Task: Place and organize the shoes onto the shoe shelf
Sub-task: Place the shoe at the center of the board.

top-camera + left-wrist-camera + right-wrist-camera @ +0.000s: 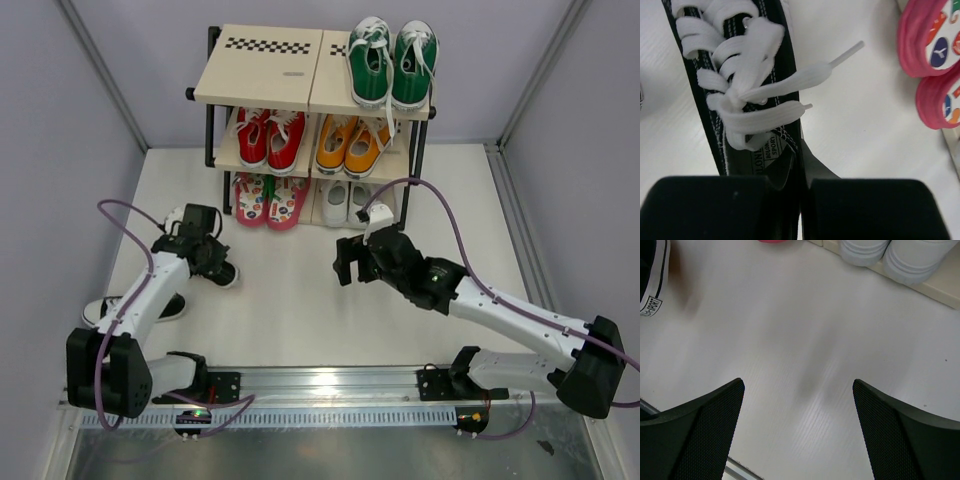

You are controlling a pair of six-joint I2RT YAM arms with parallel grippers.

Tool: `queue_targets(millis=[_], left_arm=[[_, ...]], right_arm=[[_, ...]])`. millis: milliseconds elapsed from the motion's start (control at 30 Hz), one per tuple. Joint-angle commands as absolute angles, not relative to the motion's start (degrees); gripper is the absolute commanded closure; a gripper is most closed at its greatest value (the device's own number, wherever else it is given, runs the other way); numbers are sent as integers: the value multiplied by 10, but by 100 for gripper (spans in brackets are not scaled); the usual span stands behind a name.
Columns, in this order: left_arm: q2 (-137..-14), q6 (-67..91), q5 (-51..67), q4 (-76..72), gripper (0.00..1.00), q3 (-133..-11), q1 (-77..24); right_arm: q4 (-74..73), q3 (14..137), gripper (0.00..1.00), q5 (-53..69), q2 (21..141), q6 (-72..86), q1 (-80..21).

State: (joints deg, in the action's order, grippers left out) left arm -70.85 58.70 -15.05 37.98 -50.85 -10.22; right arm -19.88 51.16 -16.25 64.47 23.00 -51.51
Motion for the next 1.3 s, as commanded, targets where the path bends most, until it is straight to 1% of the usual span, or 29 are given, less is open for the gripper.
queue_targets(millis=[0,200,333,433,500,567,600,633,700,767,800,833,900,933,1000,1067,1200,1267], left_arm=[[-677,637,-191,346,100,-478,-105],[-681,622,-156,286,100,-438,-141],[-711,621,-143,255,100,-426,-178],[-747,609,-128,252,99,-427,-182],[-749,605,-127,253,98,-429,-182],[-744,601,-127,257,90,-432,-183],[-739,595,-127,261,82,-434,-182],[-733,590,-126,267,60,-445,-182],[-727,571,-135,319,39,-468,-182],[-708,564,-175,365,26,-511,-182],[-700,563,-191,389,14,-524,-182],[-689,564,-226,434,12,-543,-182],[-655,571,-256,473,1,-560,-182],[-644,576,-284,510,1,-574,-182],[-614,580,-303,540,1,-584,-181],[-595,586,-325,574,1,-589,-181],[-553,613,-332,617,1,-567,-154],[-538,622,-324,622,2,-547,-121]], right_arm=[[-200,499,7,-147,632,250,-514],[-167,468,7,-143,602,254,-514],[-171,475,7,-135,592,250,-514],[-153,449,7,-158,579,294,-514],[-148,445,7,-155,579,304,-514],[-145,446,7,-139,584,306,-514],[-143,449,7,-132,587,301,-514],[-142,451,7,-127,591,294,-515],[-128,453,7,-106,597,280,-515],[-109,454,7,-93,608,267,-515],[-92,460,7,-73,615,262,-515],[-84,468,7,-62,624,250,-514],[-69,495,7,-27,660,237,-515],[-62,506,7,-18,675,231,-515],[-49,544,7,20,727,223,-516],[-47,591,7,31,764,220,-519],[-34,663,7,42,868,212,-534],[-32,704,7,42,903,210,-548]])
